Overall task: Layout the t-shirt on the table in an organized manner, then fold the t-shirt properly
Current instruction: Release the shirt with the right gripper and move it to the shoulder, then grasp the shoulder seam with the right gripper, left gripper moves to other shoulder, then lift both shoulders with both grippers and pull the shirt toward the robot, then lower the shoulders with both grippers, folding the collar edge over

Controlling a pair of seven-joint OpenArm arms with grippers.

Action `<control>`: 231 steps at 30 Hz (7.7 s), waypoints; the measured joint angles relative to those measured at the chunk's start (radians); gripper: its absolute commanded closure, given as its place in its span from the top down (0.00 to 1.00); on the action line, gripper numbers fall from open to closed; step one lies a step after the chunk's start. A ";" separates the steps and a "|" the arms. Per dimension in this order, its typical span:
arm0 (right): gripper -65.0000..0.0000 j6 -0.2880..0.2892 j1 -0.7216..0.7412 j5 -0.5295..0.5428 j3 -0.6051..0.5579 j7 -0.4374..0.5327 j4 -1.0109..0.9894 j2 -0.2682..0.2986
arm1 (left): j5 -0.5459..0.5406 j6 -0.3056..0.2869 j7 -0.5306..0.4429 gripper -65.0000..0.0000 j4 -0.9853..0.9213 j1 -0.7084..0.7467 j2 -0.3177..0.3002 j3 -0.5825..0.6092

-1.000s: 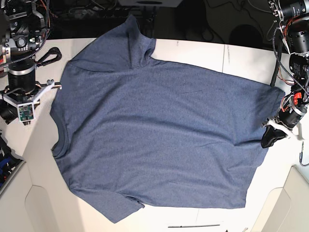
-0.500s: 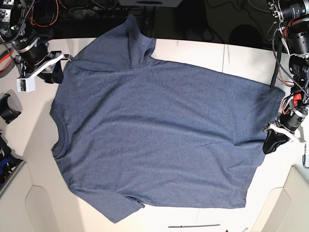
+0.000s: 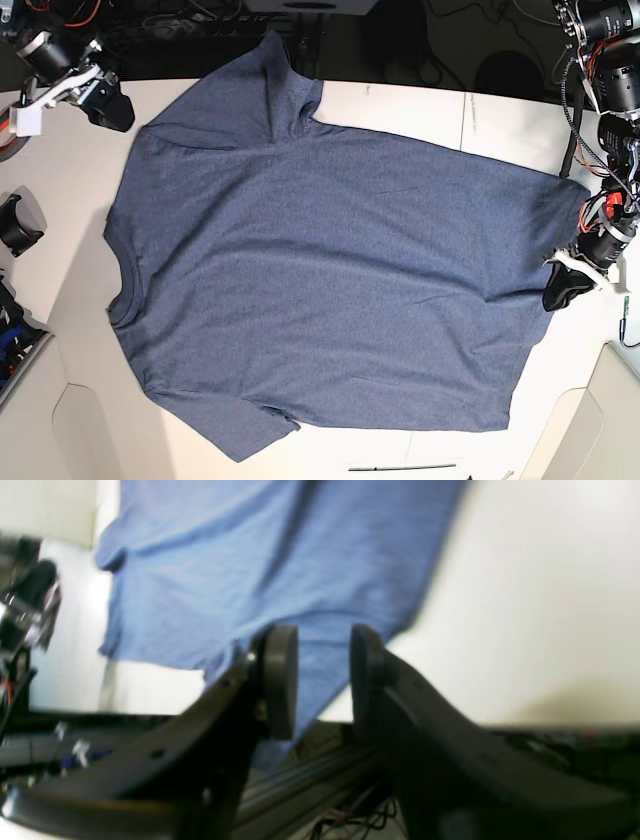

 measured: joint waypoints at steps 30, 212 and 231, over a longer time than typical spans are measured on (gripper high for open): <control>0.28 -0.004 0.136 0.051 -0.055 0.021 -0.389 -0.024 | -0.046 0.000 0.000 0.10 0.000 0.000 0.039 0.000; 0.00 0.005 0.483 -0.410 -0.250 0.063 -0.212 0.018 | -0.019 0.149 0.175 0.00 0.193 0.166 0.080 -0.159; 0.00 0.004 0.551 -0.488 -0.299 0.126 -0.328 0.051 | -0.004 0.150 0.150 0.00 0.037 0.069 0.072 -0.159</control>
